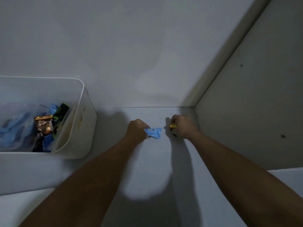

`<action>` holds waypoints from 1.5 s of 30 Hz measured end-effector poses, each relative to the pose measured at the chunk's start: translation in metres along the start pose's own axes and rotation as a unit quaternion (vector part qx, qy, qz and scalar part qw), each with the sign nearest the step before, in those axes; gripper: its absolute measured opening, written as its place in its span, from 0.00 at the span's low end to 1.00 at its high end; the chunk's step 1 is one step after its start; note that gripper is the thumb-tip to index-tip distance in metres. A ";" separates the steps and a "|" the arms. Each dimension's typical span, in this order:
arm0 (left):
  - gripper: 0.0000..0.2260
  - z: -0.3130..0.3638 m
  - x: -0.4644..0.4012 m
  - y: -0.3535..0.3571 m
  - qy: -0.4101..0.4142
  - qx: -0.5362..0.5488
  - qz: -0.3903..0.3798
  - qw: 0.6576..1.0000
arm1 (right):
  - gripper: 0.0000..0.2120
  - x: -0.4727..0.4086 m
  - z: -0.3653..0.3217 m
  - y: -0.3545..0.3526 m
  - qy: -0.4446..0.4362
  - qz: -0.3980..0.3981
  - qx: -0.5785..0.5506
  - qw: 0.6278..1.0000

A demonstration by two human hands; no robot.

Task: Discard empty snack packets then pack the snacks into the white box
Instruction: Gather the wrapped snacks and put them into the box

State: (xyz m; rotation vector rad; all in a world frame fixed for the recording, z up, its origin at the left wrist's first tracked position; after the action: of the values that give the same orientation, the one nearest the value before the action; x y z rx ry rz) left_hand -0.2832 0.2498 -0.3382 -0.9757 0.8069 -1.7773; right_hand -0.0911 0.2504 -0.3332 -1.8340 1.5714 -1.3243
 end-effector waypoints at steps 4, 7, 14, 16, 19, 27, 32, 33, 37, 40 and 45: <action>0.17 -0.004 0.011 -0.048 -0.034 0.022 0.033 0.999 | 0.10 0.016 -0.043 -0.026 -0.031 0.017 -0.054 0.998; 0.17 -0.008 0.025 -0.087 -0.029 0.006 0.063 0.998 | 0.10 0.028 -0.085 -0.042 -0.061 0.024 -0.085 0.994; 0.18 -0.047 0.074 -0.187 -0.062 0.013 0.144 0.988 | 0.07 0.057 -0.202 -0.053 -0.136 0.017 -0.116 0.984; 0.19 -0.065 0.090 -0.210 -0.075 0.011 0.158 0.985 | 0.08 0.064 -0.236 -0.048 -0.152 0.007 -0.111 0.982; 0.19 -0.097 0.113 -0.235 -0.104 0.015 0.177 0.979 | 0.10 0.073 -0.283 -0.035 -0.171 -0.014 -0.101 0.980; 0.19 -0.174 0.155 -0.257 -0.147 0.024 0.195 0.969 | 0.09 0.086 -0.370 0.025 -0.201 -0.050 -0.069 0.976; 0.23 -0.207 0.165 -0.249 -0.162 0.073 0.180 0.967 | 0.11 0.081 -0.393 0.057 -0.219 -0.025 -0.034 0.975; 0.26 -0.212 0.167 -0.245 -0.160 0.098 0.172 0.967 | 0.13 0.081 -0.396 0.062 -0.223 -0.019 -0.024 0.974; 0.31 -0.232 0.178 -0.241 -0.171 0.130 0.161 0.963 | 0.21 0.085 -0.401 0.077 -0.195 -0.058 -0.039 0.978; 0.26 -0.244 0.189 -0.248 -0.183 0.108 0.202 0.956 | 0.19 0.087 -0.404 0.078 -0.190 -0.052 -0.012 0.980; 0.11 -0.259 0.215 -0.266 -0.183 0.119 0.278 0.935 | 0.14 0.102 -0.409 0.078 -0.183 -0.064 -0.028 0.981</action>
State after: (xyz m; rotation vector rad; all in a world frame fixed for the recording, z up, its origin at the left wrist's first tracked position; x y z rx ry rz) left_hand -0.6743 0.1743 -0.1786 -0.7839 0.5406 -1.1271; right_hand -0.4818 0.2473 -0.1563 -2.1010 1.3260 -0.9284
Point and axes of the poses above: each hand's wrist, its own x-axis away from the middle knuckle, its own y-axis out of the palm, z = x × y, the point moved 5 cm from there along -x, towards the middle knuckle, and after that the axes turned 8 degrees about -x, right-handed, at the moved point
